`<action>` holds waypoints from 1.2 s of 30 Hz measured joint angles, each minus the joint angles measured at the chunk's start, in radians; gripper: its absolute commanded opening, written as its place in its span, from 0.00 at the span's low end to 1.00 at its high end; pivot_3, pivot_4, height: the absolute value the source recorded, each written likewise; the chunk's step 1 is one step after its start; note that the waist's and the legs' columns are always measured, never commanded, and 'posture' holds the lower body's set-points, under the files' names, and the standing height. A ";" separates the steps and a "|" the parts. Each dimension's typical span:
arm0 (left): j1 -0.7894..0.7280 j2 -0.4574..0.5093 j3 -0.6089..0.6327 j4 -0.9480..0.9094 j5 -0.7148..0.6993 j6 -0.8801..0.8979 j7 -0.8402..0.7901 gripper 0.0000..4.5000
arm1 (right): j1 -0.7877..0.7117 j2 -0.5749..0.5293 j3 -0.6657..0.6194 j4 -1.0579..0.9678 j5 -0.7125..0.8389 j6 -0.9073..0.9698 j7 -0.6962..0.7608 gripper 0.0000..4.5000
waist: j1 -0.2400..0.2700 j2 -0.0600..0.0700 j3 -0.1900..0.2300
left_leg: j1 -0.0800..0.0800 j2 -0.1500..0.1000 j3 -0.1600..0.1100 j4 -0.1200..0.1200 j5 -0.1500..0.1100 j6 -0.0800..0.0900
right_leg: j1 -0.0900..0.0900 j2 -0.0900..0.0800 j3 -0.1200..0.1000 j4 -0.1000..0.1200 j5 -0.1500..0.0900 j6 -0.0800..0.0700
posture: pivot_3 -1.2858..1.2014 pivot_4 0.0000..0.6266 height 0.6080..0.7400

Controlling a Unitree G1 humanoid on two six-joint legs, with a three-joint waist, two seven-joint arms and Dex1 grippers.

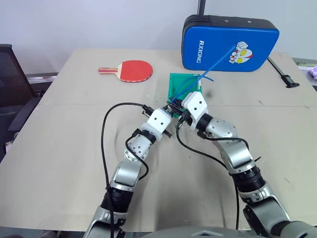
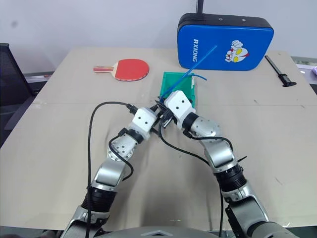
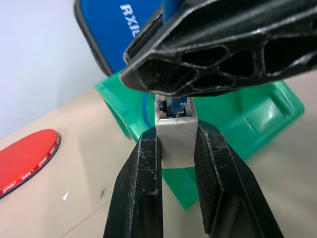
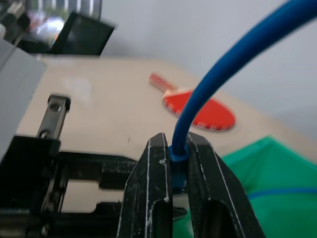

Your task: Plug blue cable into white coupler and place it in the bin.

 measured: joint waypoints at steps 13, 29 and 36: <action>0.004 0.015 0.028 -0.161 -0.182 0.190 -0.097 0.77 | -0.048 -0.028 -0.082 0.108 0.097 -0.062 0.057 0.00 | -0.004 0.000 0.001 | 0.000 0.001 0.000 0.000 0.000 0.000 | 0.000 0.000 0.000 0.000 0.000 0.000 | 0.52 0.24 0.56; -0.169 0.405 0.284 -0.392 -0.624 0.848 -0.288 0.77 | -0.545 -0.105 -0.279 0.810 0.230 0.185 0.165 0.54 | -0.027 0.000 0.001 | -0.009 0.000 -0.002 -0.001 0.002 -0.004 | -0.009 0.000 0.001 0.007 0.000 0.000 | 0.52 0.24 0.56; -0.152 0.423 0.286 -0.418 -0.651 0.876 -0.269 0.77 | -0.574 -0.183 -0.315 0.805 0.213 0.082 0.176 0.99 | -0.019 0.001 0.002 | -0.013 -0.001 -0.006 -0.001 0.002 -0.004 | -0.011 -0.003 0.000 0.008 0.000 0.000 | 0.52 0.24 0.56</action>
